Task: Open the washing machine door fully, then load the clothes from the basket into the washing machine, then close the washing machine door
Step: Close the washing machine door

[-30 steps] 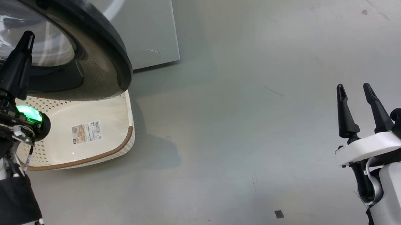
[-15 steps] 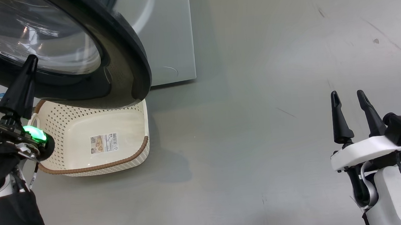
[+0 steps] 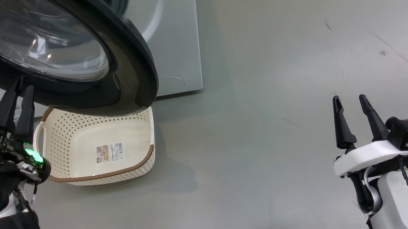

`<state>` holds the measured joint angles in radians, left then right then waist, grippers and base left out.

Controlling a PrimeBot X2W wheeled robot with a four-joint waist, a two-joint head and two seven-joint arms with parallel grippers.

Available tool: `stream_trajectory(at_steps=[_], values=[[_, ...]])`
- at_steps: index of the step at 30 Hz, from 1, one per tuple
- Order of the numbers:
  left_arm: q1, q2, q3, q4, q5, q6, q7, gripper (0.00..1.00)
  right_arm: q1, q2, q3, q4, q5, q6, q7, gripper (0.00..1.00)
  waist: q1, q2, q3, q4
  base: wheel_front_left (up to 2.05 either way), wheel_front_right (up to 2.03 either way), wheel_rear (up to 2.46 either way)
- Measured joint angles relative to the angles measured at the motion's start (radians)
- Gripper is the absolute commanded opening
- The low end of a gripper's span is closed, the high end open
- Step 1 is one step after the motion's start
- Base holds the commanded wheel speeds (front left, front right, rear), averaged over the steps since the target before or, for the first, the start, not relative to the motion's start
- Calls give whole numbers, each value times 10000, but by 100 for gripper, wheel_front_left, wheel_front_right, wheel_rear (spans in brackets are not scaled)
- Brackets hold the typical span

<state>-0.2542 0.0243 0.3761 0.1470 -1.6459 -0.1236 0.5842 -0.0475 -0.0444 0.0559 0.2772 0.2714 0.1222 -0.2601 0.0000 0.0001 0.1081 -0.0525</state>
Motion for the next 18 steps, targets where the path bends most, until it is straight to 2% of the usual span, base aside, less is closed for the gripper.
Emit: stream_trajectory(at_steps=[2,3,4,5,12,18], values=[[114,-12,21,4,2,0,-148,80,1,0,25,0,0,2,0,100,0,0,-28,-2,0,0,0],[152,-17,63,10,23,0,-274,80,2,0,38,0,0,0,0,100,0,0,-41,-3,0,0,0],[188,-15,73,6,48,0,-326,93,2,2,54,0,2,2,0,100,0,0,-53,-4,0,0,0],[224,-17,79,6,61,0,-393,100,2,4,73,2,2,0,0,100,0,0,-65,-8,0,0,0],[510,-21,94,-453,811,0,-1149,100,97,8,96,29,6,0,0,100,0,0,-122,-44,0,0,0],[793,153,-307,-1521,3022,0,-2247,100,166,25,71,27,150,2,0,100,0,0,-117,-59,0,0,0]])
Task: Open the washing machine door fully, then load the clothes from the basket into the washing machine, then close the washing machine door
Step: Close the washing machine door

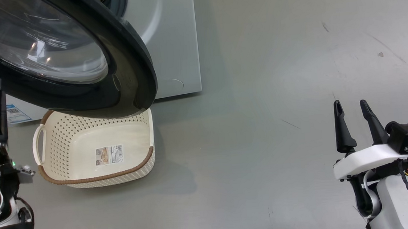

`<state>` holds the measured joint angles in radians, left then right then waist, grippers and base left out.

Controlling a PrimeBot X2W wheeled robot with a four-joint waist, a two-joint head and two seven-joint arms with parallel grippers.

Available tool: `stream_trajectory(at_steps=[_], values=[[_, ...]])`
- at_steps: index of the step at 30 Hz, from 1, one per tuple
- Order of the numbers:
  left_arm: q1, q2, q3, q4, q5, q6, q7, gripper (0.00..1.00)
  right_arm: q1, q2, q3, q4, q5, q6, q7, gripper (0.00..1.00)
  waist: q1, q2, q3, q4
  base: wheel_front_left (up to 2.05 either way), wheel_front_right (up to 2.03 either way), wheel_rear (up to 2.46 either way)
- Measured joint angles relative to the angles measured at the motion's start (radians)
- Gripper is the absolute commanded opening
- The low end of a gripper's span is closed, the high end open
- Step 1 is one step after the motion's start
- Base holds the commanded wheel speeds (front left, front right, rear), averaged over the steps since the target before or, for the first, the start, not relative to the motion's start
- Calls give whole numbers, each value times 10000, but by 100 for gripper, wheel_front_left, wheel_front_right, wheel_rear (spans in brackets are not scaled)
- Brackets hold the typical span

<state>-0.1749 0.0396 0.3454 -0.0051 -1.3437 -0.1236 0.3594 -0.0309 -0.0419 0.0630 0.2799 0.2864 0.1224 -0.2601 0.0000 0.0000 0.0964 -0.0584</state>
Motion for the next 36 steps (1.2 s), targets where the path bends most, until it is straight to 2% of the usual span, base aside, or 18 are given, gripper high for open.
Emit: stream_trajectory(at_steps=[4,10,15,20,28,36], values=[[244,546,-518,-545,1300,-2,-688,100,0,4,2,-6,0,0,0,100,0,0,15,15,0,0,0],[817,1427,-1260,-955,3685,-4,-2387,100,-1,8,46,-33,-6,0,0,100,0,0,57,38,0,0,0],[1509,2389,-2318,-807,5822,-6,-3457,100,-6,15,127,-65,-77,0,0,100,0,0,125,31,0,0,0],[1998,2959,-3398,-435,7457,-8,-4575,100,-10,13,125,-79,-77,0,0,100,0,0,153,9,0,0,0],[2522,3064,-3847,614,9296,-35,-6151,100,-11,15,105,-100,-77,0,0,100,0,0,128,-54,0,0,0],[2699,2395,-3894,1342,9720,201,-6159,100,-10,17,94,-117,-79,0,0,100,0,0,-1,-128,0,0,0]])
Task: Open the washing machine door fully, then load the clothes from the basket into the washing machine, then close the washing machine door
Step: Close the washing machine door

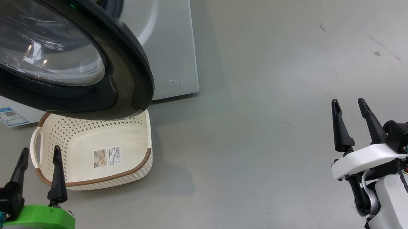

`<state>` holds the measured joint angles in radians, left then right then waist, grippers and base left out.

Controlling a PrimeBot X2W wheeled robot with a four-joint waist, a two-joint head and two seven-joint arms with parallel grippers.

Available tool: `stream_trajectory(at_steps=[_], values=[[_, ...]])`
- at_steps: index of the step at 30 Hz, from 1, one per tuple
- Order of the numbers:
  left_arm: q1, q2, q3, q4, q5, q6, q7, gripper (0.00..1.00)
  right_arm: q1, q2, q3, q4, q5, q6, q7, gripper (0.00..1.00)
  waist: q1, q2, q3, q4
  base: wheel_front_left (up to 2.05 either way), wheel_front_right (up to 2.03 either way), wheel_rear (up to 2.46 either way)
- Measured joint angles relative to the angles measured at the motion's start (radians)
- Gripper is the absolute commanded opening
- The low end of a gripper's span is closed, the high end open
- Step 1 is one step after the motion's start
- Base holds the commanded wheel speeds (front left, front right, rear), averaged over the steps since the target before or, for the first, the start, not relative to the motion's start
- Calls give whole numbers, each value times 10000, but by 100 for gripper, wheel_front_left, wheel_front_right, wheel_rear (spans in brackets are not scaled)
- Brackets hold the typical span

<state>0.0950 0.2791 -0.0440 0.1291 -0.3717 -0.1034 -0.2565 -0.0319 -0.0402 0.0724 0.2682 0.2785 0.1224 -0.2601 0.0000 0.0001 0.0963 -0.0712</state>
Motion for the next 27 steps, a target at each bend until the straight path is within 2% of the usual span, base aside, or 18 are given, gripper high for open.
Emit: stream_trajectory(at_steps=[9,13,27], values=[[103,-493,63,343,207,284,2,100,6,-2,-10,-63,-184,0,0,100,0,0,-197,-47,0,0,0],[86,-719,481,198,222,454,2,100,10,-2,6,-190,-286,0,0,100,0,0,-264,-36,0,0,0],[81,-1095,1007,105,449,500,2,100,32,-2,98,-316,-345,0,0,100,0,0,-416,112,0,0,0]])
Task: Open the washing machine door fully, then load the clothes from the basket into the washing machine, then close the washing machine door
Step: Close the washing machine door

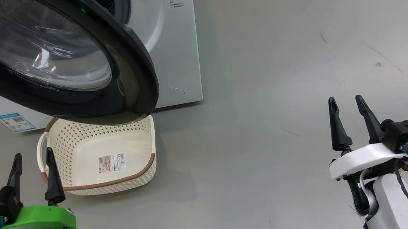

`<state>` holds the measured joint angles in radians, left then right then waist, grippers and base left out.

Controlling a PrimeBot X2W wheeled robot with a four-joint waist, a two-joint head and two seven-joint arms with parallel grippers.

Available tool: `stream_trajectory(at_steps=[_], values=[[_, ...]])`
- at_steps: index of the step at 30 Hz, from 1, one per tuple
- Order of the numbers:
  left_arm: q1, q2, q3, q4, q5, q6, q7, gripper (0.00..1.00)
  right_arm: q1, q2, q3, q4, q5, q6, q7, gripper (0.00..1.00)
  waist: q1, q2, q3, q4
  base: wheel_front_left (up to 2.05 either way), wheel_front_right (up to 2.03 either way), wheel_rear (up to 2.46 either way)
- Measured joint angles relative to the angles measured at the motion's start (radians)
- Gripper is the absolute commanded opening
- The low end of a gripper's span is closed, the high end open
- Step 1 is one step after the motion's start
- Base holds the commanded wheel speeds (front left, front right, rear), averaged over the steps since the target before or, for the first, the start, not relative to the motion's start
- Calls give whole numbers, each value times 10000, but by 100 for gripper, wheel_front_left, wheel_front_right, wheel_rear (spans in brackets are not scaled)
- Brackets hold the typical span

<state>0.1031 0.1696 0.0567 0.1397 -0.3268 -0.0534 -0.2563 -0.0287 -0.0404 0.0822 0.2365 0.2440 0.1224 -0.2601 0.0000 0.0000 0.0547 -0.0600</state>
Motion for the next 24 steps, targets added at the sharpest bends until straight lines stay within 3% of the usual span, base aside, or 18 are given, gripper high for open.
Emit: stream_trajectory(at_steps=[24], values=[[31,-506,456,240,468,-2,0,100,378,6,249,12,-79,0,0,100,0,0,-346,457,0,0,0]])
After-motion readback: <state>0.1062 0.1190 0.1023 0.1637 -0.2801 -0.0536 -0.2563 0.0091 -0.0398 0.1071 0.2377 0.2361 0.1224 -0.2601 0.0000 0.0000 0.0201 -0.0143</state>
